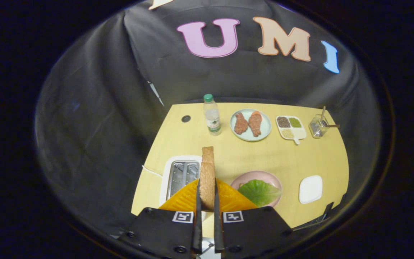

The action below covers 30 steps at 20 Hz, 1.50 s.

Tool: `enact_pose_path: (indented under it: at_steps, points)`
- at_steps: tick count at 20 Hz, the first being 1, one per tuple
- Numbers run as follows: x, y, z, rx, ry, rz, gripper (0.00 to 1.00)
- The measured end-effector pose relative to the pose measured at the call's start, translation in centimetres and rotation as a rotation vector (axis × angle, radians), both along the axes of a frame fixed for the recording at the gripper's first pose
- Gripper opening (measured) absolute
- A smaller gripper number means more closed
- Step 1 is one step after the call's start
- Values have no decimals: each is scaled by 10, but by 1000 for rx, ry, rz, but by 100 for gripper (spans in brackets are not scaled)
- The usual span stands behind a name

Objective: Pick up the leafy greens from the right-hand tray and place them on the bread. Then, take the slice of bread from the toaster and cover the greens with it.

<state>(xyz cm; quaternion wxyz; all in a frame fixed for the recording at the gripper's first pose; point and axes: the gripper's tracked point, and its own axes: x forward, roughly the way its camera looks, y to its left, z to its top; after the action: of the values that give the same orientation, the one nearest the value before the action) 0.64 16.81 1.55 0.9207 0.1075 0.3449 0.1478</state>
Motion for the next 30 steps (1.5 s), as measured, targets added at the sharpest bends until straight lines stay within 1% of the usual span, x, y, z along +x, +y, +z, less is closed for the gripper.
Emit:
enact_pose_path:
  at_steps: [3, 6, 10, 13, 15, 17, 21, 23, 29, 30]
  points:
    - [11, -24, -20, -6, 45, -28, 16]
    - [21, -43, -53, -15, 95, -40, 16]
    - [33, -50, -104, 6, 161, -28, 16]
    - [40, -40, -133, 67, 186, -6, 16]
    - [45, -36, -146, 105, 183, -2, 16]
    - [47, -37, -161, 108, 189, 0, 16]
    - [41, -29, -183, 165, 212, 24, 16]
    - [38, -32, -195, 166, 225, 25, 16]
    - [43, -53, -226, 189, 247, -20, 16]
    - [46, -55, -231, 198, 252, -26, 17]
